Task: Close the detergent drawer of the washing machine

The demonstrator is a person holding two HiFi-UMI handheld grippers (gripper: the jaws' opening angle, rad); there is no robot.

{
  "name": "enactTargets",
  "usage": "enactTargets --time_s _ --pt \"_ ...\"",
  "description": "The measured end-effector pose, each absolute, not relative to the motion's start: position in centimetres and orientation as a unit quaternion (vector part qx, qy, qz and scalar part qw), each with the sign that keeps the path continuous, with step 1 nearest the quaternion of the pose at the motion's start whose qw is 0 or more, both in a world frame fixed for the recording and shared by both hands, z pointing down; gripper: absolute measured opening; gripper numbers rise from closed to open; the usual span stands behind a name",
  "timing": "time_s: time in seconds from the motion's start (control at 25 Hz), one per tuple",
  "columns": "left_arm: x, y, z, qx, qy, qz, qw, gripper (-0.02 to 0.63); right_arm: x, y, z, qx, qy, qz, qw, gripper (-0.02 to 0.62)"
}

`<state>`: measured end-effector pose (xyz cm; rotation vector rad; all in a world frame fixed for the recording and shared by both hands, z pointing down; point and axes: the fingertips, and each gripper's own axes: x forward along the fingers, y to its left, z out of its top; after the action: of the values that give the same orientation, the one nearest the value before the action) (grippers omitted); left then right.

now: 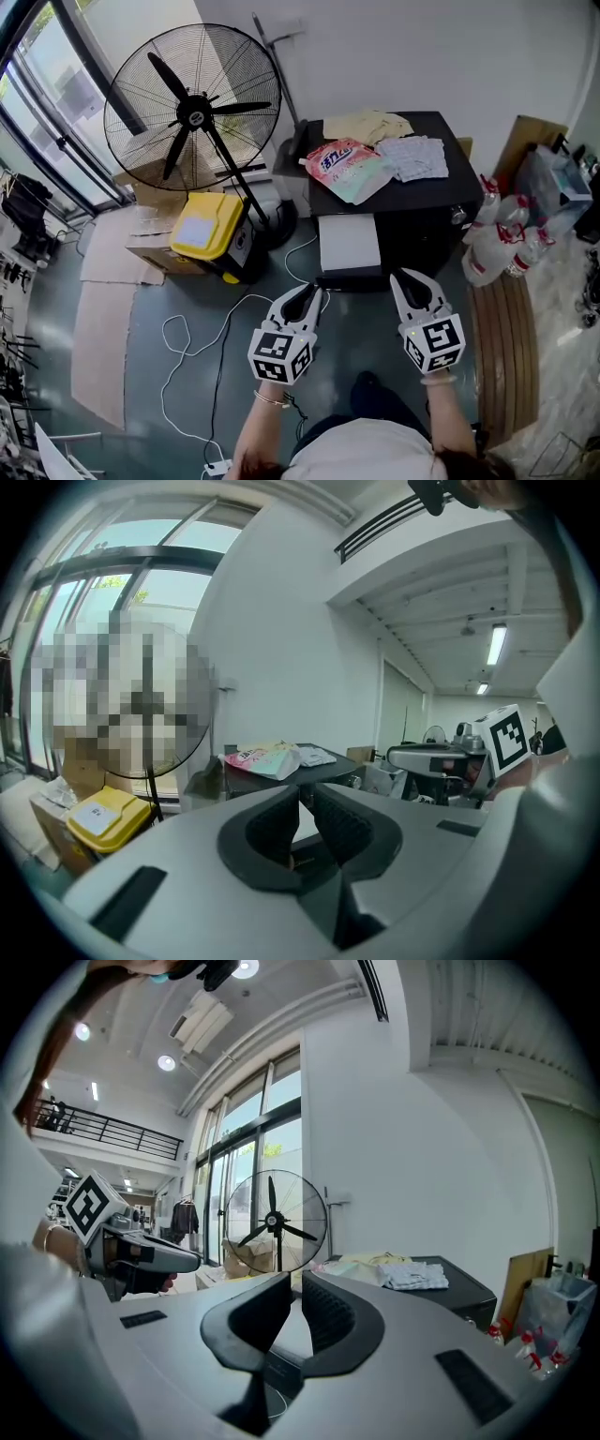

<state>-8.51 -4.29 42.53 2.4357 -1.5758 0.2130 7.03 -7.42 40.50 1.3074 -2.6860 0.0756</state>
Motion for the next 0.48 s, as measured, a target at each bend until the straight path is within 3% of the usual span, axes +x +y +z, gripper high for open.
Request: enactTargets --time_s 0.48 --pt "-10.7 -7.1 49.4 0.806 -0.56 0.125 0.146 0.101 7.4 -10.7 47.5 0.41 -0.9 0.066 0.134 0.069"
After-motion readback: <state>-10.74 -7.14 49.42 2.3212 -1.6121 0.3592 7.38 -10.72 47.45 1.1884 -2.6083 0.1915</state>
